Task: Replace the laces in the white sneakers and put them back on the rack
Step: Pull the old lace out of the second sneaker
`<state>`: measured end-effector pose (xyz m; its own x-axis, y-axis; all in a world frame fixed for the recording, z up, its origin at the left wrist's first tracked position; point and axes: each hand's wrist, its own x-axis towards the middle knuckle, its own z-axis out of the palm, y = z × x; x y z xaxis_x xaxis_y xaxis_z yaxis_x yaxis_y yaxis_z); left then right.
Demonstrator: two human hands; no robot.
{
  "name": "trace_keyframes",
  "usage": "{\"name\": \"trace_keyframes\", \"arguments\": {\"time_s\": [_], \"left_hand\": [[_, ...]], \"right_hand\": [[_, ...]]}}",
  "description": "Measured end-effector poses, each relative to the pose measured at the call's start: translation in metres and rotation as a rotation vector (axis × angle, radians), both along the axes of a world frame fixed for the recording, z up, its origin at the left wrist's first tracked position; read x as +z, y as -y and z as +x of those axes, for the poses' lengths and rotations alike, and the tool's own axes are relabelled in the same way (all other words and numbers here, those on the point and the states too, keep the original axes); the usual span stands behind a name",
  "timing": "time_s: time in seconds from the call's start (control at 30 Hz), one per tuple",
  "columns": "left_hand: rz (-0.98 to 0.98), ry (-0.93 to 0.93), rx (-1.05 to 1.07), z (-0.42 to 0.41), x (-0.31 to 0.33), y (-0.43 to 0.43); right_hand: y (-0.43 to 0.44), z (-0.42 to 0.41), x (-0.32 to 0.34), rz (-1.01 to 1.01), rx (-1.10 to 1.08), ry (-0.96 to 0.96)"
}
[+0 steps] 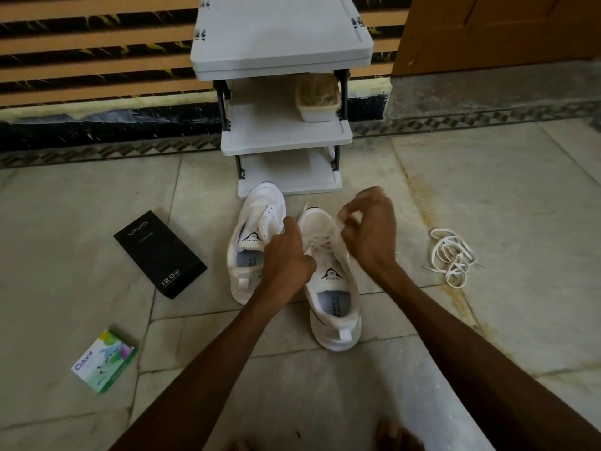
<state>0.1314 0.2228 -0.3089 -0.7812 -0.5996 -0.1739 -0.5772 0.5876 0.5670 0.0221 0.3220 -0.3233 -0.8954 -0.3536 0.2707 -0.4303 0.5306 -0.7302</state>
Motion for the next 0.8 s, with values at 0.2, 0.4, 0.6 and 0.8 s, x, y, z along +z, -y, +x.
{"name": "trace_keyframes", "arguments": {"time_s": [0.2, 0.4, 0.6, 0.8], "left_hand": [[-0.002, 0.005, -0.002, -0.002, -0.004, -0.001], [0.026, -0.018, 0.019, -0.001, -0.004, 0.001], [0.024, -0.016, 0.026, -0.001, -0.005, 0.002], [0.005, -0.015, 0.001, -0.003, -0.011, 0.003]], "right_hand": [[-0.005, -0.024, 0.035, -0.733, -0.096, 1.026], [0.003, -0.005, -0.001, 0.497, 0.470, 0.167], [0.003, -0.001, 0.003, 0.200, 0.273, 0.118], [-0.001, -0.021, 0.045, -0.935, -0.040, 0.973]]}}
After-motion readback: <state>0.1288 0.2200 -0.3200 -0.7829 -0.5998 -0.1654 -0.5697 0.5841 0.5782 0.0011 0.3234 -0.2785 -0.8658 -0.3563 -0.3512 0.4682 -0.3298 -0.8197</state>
